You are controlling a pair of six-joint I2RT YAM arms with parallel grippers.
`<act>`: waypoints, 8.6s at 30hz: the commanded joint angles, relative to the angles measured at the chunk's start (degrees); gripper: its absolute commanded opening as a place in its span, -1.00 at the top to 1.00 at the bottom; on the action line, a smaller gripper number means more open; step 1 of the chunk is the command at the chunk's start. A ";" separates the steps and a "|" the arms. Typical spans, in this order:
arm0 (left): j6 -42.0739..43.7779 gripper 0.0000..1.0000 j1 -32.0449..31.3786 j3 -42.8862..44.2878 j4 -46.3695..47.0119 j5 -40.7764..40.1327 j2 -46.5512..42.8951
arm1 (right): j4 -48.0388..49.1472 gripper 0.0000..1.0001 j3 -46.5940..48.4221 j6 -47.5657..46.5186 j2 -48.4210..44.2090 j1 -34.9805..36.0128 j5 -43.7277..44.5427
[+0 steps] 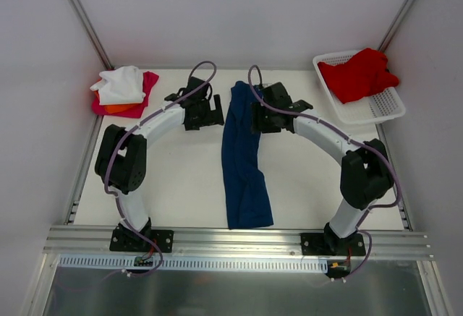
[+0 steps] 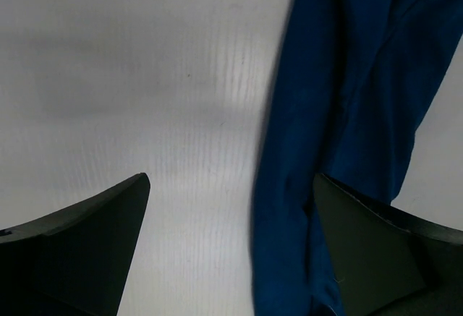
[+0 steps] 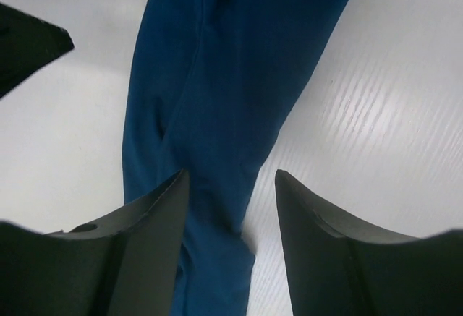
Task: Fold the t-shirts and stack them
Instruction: Rotate the tshirt 90 degrees
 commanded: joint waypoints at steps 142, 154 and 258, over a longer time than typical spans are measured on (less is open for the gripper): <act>-2.24 -0.98 15.24 -12.45 10.59 12.20 -4.03 | 18.18 0.25 -23.51 7.62 -7.96 13.22 -7.28; -1.18 -0.98 17.52 -14.83 10.50 13.34 -6.67 | 21.60 0.25 -25.01 7.97 -6.29 13.22 -8.51; -14.18 -0.98 -5.05 -45.32 13.58 18.71 -32.76 | 7.54 0.16 -36.60 10.52 -28.52 14.54 7.66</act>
